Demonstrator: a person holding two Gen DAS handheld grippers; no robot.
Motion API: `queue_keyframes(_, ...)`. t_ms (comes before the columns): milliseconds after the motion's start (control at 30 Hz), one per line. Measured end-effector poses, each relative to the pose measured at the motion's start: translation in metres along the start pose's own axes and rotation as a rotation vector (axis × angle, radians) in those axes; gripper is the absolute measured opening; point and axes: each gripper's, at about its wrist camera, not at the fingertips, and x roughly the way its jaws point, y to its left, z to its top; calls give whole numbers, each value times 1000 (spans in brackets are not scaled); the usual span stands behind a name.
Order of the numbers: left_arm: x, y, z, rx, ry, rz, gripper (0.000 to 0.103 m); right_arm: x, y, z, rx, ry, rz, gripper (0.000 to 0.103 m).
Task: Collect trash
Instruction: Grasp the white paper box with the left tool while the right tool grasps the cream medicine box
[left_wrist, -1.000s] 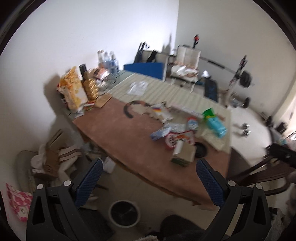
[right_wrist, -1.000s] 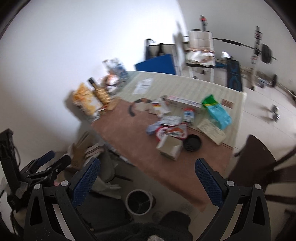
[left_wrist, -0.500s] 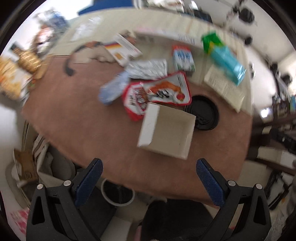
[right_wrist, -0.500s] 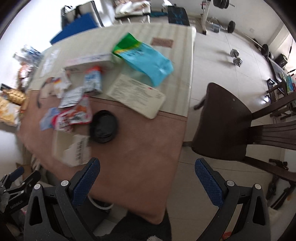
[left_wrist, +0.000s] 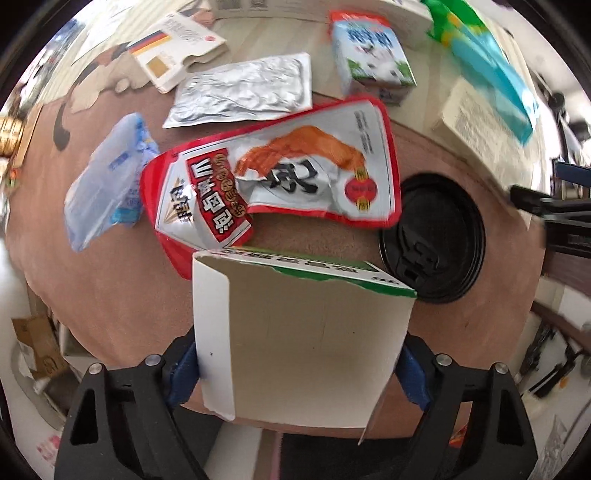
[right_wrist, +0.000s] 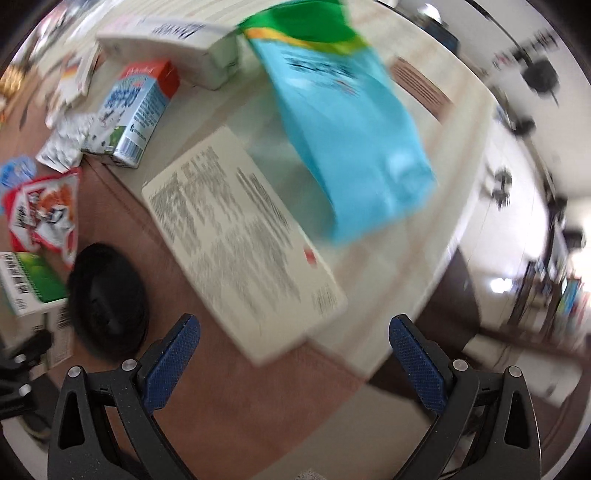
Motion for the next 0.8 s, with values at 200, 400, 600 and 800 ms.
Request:
queue_keyframes(200,-5,26,-17,-114,-12,10,86,27,31,22,-96,18,-13,93)
queue_keyframes(400,4,45,-43,-216,-15,-7,86,40,26,4,94,83,76,90)
queue_keyframes(600,28,46,-65,-216,-21,-10,86,56,12,-59,345,237,180,90)
queue_keyframes(800,34,46,-61,-185,-17,25,86,68,11,-85,330,261,151,92)
